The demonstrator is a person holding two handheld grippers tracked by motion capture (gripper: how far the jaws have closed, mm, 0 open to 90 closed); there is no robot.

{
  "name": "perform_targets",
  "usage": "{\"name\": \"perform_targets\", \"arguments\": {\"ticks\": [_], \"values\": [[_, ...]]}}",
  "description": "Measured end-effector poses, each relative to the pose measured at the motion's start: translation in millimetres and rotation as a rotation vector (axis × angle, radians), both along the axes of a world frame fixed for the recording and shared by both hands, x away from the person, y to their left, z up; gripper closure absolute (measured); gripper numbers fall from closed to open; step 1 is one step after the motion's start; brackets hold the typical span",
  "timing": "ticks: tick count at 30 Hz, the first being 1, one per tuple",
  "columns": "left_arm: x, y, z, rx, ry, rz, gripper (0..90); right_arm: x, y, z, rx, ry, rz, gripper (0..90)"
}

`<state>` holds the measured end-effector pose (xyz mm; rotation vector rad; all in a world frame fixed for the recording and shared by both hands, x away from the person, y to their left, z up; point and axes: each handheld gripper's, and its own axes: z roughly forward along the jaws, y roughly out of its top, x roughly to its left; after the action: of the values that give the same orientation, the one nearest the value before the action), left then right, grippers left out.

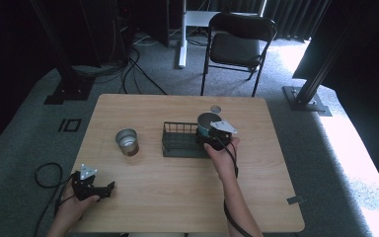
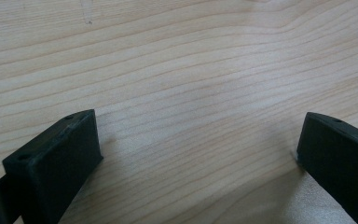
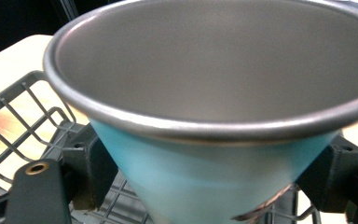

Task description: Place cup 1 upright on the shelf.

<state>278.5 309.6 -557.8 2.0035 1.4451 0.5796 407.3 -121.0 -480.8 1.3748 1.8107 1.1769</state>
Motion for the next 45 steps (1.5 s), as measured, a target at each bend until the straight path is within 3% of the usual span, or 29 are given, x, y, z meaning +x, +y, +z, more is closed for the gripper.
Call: {"name": "perform_targets", "arguments": {"ticks": [18,26,28,31,37,45], "values": [[0.0,0.0,0.0,0.000,0.000,0.000,0.3,-0.5,6.3,-9.5,-0.033,0.001,0.011,17.6],[0.0,0.0,0.0,0.000,0.000,0.000,0.3,-2.1,4.1,-9.7,-0.002,0.015,0.019,16.7],[0.0,0.0,0.0,0.000,0.000,0.000,0.3,-3.2,4.2,-9.1,0.004,0.016,0.014,12.3],[0.0,0.0,0.0,0.000,0.000,0.000,0.3,-5.5,3.8,-5.9,0.022,0.002,0.027,11.6],[0.0,0.0,0.0,0.000,0.000,0.000,0.3,-12.0,-1.0,-1.7,0.018,-0.041,0.044,11.5],[0.0,0.0,0.0,0.001,0.000,0.000,0.3,-19.4,-5.1,1.4,0.009,-0.066,0.062,11.6]]}}
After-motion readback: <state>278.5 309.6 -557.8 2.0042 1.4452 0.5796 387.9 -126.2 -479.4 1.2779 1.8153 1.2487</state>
